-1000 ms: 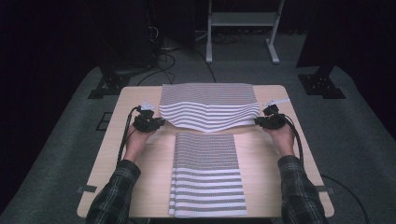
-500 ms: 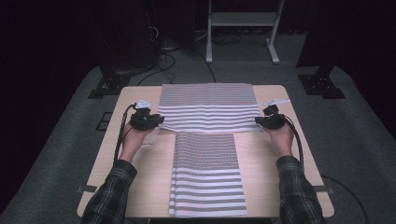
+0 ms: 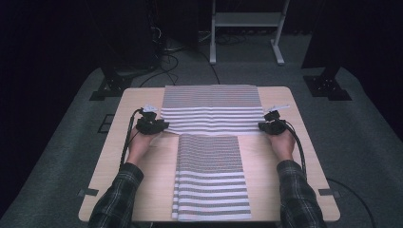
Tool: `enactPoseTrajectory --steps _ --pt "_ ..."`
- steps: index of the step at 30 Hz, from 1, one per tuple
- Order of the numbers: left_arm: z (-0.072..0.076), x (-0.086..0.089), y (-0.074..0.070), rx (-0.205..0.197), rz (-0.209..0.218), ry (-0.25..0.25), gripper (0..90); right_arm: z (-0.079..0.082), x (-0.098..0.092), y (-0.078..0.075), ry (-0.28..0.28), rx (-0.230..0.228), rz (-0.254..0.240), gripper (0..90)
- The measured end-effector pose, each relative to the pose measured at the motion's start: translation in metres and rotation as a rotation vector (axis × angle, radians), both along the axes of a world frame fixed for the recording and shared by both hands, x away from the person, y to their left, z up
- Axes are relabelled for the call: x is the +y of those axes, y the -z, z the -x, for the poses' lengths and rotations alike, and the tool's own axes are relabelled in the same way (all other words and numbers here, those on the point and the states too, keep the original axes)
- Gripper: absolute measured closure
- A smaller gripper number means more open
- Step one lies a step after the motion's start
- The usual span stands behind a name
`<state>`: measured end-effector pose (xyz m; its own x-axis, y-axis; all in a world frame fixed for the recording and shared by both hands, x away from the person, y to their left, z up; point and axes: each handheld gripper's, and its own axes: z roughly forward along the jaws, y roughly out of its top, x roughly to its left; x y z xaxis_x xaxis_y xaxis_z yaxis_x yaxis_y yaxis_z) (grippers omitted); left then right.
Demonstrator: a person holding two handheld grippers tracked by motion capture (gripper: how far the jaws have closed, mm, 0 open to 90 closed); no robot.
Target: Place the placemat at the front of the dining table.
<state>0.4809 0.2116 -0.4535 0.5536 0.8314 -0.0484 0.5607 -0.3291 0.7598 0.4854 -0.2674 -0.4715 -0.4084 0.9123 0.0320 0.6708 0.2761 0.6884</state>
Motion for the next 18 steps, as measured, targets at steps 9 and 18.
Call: enactPoseTrajectory --steps 9,18 --pt "-0.002 -0.002 0.015 0.025 -0.060 -0.003 59.3 0.001 0.000 0.000 -0.002 0.001 0.000 89.8" --pt "0.003 -0.001 0.021 -0.003 -0.074 0.020 44.0 0.007 -0.006 0.001 0.011 -0.016 0.002 75.0"
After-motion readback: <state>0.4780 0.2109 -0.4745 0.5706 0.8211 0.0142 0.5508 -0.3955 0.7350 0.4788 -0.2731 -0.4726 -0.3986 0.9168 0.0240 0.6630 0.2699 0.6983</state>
